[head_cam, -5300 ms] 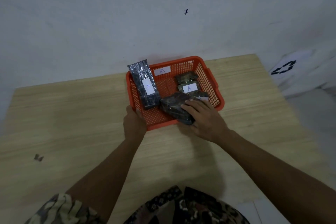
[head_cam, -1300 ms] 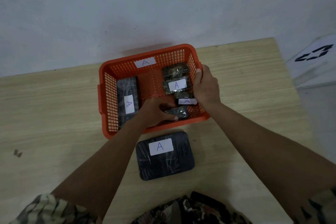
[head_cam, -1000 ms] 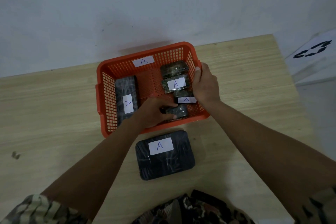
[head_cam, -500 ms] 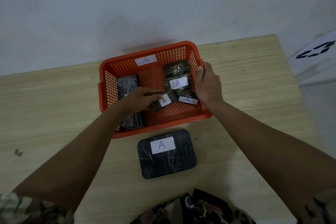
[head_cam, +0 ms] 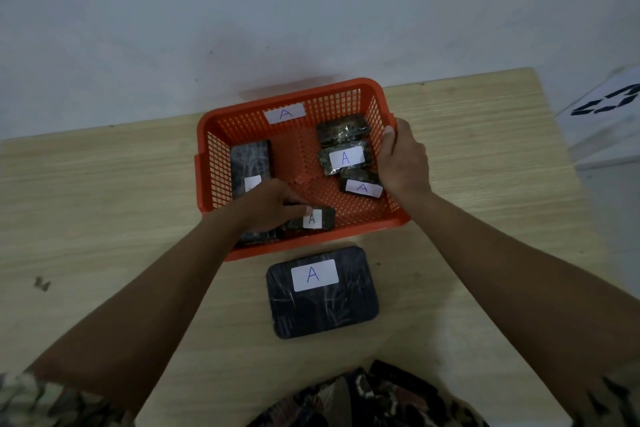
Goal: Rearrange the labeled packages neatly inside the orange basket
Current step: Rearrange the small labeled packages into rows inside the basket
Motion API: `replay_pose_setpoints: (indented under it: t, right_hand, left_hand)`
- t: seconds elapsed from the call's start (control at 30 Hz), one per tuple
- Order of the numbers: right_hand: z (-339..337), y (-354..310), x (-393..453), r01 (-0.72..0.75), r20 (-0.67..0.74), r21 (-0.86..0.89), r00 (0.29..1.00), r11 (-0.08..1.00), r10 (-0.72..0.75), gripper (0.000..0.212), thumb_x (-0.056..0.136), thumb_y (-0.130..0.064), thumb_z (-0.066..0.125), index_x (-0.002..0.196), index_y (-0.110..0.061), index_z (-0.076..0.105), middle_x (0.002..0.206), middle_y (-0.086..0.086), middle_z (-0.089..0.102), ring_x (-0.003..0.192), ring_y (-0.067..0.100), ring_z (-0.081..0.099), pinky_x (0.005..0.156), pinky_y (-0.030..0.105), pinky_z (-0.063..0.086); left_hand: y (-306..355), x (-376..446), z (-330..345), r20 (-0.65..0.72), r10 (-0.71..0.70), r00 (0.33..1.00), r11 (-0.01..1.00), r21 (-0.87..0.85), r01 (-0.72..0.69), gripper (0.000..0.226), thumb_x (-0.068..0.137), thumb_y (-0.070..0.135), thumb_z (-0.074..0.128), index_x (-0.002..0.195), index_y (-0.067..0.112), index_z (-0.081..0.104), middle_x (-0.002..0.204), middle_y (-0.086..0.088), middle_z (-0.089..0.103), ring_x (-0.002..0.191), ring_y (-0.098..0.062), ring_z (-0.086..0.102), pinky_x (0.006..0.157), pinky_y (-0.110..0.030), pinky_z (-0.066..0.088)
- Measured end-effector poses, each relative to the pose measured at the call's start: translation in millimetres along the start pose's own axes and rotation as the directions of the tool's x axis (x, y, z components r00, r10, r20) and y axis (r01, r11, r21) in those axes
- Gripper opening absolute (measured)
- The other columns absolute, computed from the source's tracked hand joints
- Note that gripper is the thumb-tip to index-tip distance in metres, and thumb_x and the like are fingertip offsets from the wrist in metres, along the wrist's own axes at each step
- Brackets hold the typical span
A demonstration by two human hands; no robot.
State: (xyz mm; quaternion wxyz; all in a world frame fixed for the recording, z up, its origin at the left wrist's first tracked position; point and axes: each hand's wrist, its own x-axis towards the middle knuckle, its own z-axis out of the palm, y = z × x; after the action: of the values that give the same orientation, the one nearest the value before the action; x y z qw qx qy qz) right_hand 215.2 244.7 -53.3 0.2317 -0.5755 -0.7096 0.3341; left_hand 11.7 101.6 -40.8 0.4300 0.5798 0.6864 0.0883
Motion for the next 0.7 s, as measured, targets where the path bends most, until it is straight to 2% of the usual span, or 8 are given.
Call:
replay_pose_setpoints:
  t: [0.07,0.2,0.33,0.47,0.5,0.57,0.6,0.7]
  right_hand:
    - [0.4,0.2,0.2,-0.004,0.002,-0.001,1.0,1.0,0.004,0.035,0.105,-0.036,0.03,0.125,-0.015,0.051,0.097,0.011,0.069,0.087,0.036,0.065,0.076,0.043,0.051]
    - [0.6,0.9,0.3,0.0,-0.002,0.006,1.0,1.0,0.0,0.035,0.106,-0.036,0.03,0.125,-0.015,0.051,0.097,0.01,0.069,0.087,0.034,0.065,0.073,0.038,0.048]
    - [0.2,0.5,0.1,0.0,-0.008,0.008,1.0,1.0,0.0,0.035,0.106,-0.035,0.031,0.127,-0.015,0.051,0.101,0.012,0.07,0.09,0.036,0.065,0.075,0.038,0.048]
    - [-0.7,-1.2,-0.2,-0.004,0.004,0.014,1.0,1.0,0.004,0.036,0.106,-0.036,0.03,0.126,-0.015,0.051,0.1,0.012,0.069,0.091,0.036,0.065,0.08,0.048,0.052]
    - [-1.1,-1.1,-0.4,-0.005,0.006,0.019,1.0,1.0,0.005,0.036,0.106,-0.036,0.03,0.126,-0.015,0.051,0.101,0.012,0.069,0.091,0.036,0.065,0.08,0.048,0.052]
    - [-1.8,-0.9,-0.1,-0.015,0.005,0.043,1.0,0.999,0.015,0.036,0.105,-0.037,0.031,0.126,-0.016,0.052,0.102,0.01,0.069,0.093,0.035,0.065,0.082,0.047,0.051]
    - [-2.2,-0.6,0.1,-0.027,0.007,0.06,1.0,0.998,0.027,0.036,0.105,-0.037,0.031,0.125,-0.016,0.054,0.102,0.008,0.069,0.094,0.034,0.064,0.083,0.046,0.051]
    - [-3.2,2.1,2.3,-0.059,0.022,0.113,0.998,0.992,0.057,0.034,0.104,-0.037,0.035,0.115,-0.016,0.059,0.096,0.003,0.067,0.094,0.029,0.063,0.081,0.039,0.048]
  left_hand:
    - [-0.1,-1.5,1.8,-0.029,0.034,0.999,0.999,0.016,-0.033,0.024,0.09,0.029,0.063,0.104,0.014,0.075,0.09,-0.003,0.076,0.07,-0.007,0.065,0.068,-0.026,0.054]
    - [-2.6,-0.9,8.2,-0.106,0.095,0.99,0.994,0.06,-0.089,0.026,0.09,0.025,0.063,0.115,0.018,0.07,0.111,0.002,0.073,0.089,-0.003,0.066,0.081,-0.02,0.053]
    - [-2.0,-1.9,12.1,-0.041,0.141,0.989,0.987,0.078,-0.138,0.032,0.088,0.034,0.066,0.118,0.022,0.068,0.113,0.006,0.072,0.087,0.008,0.063,0.079,-0.013,0.05]
    - [0.0,1.7,10.6,-0.008,0.11,0.994,0.987,0.122,-0.109,0.035,0.085,0.032,0.069,0.118,0.021,0.069,0.112,0.005,0.073,0.092,-0.003,0.066,0.085,-0.028,0.056]
    - [0.9,3.9,9.6,0.006,0.093,0.996,0.986,0.137,-0.093,0.034,0.085,0.032,0.07,0.117,0.02,0.07,0.11,0.005,0.073,0.089,-0.003,0.066,0.083,-0.027,0.056]
    - [5.7,11.3,5.2,0.007,0.073,0.997,0.984,0.162,-0.073,0.036,0.084,0.034,0.07,0.117,0.019,0.07,0.11,0.003,0.073,0.089,-0.002,0.065,0.077,-0.014,0.052]
    - [10.6,16.4,2.8,-0.024,0.062,0.998,0.987,0.152,-0.057,0.038,0.084,0.037,0.069,0.117,0.017,0.069,0.111,0.001,0.073,0.092,-0.005,0.067,0.077,-0.012,0.05]
    - [33.3,36.0,0.0,-0.23,0.097,0.968,0.983,0.175,-0.057,0.049,0.082,0.042,0.07,0.123,0.015,0.064,0.117,-0.005,0.071,0.102,-0.015,0.067,0.086,-0.026,0.051]
